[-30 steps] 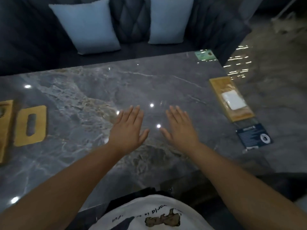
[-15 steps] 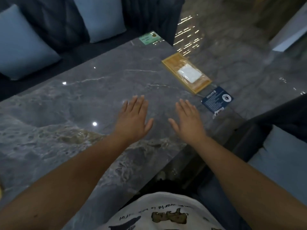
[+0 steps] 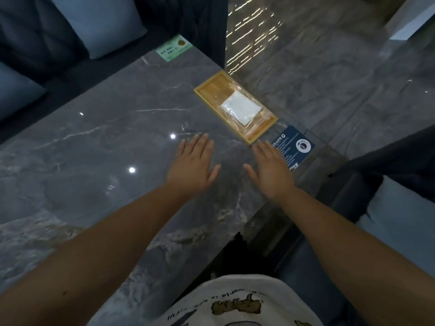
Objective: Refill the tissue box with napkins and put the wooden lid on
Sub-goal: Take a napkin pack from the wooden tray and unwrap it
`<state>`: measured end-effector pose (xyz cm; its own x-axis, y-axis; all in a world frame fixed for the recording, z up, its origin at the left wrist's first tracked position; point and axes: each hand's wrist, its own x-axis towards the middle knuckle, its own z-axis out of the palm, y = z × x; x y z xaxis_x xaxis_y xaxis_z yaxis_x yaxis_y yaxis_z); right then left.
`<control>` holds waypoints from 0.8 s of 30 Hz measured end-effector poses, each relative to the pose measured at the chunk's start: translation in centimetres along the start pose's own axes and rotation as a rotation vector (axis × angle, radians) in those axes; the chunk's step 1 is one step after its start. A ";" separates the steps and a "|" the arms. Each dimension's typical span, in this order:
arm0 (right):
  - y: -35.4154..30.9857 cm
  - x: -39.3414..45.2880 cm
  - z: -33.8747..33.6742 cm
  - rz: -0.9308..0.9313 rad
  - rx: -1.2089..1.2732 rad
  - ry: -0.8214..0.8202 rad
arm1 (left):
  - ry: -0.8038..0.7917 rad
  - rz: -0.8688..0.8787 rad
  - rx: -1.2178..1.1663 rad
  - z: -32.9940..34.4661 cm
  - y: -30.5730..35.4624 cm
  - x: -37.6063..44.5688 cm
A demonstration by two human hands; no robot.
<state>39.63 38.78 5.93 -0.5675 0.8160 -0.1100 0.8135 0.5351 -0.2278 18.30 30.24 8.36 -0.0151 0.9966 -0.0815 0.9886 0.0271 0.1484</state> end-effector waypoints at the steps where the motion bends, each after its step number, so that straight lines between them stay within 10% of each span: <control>1: 1.1 1.0 0.1 -0.009 -0.006 -0.020 | -0.026 -0.006 0.006 0.3 0.3 1.4; 16: 10.2 11.6 2.3 -0.312 -0.002 -0.116 | -0.257 -0.063 -0.010 4.7 -0.5 22.6; 24: 8.7 15.3 2.3 -0.020 0.086 -0.020 | -0.387 -0.136 -0.051 5.0 0.3 22.3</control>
<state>37.68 55.45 0.08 -0.5870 0.8002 -0.1232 0.7882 0.5301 -0.3128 19.01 52.04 1.61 -0.0782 0.8808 -0.4670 0.9725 0.1704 0.1586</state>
